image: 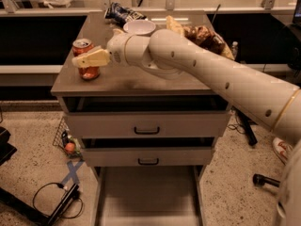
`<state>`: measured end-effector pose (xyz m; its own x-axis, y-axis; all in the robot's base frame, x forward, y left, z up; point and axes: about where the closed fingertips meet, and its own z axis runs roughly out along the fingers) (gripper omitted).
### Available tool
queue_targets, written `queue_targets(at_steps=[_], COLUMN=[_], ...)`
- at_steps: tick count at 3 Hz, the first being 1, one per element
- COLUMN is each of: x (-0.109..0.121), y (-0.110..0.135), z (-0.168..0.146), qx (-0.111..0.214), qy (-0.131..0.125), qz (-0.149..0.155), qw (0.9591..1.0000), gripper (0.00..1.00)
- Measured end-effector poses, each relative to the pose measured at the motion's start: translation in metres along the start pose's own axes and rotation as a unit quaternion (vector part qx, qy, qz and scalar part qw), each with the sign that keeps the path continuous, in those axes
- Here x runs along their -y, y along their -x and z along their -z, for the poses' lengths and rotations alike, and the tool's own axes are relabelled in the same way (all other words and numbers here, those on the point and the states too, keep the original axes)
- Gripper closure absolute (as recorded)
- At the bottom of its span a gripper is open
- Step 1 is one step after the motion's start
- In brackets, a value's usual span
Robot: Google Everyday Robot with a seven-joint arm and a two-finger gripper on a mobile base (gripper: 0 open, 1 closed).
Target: Place coke can into bottom drawer
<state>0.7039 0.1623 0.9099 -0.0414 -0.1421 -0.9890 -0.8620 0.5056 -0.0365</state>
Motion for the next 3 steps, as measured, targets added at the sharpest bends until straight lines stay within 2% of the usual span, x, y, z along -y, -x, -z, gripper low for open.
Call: queue_targets(at_steps=[1,2,3], x=[0.002,0.032,0.015], y=[-0.035,-0.056,-0.035], z=[-0.017,0.003,0.003], qx=[0.011,0.058,0.105], qy=[-0.025,-0.089,-0.090], qz=[-0.013,-0.001,0.005], qw=[0.9995,0.9943,0.9904], gripper=[0.15,0.46,0.69])
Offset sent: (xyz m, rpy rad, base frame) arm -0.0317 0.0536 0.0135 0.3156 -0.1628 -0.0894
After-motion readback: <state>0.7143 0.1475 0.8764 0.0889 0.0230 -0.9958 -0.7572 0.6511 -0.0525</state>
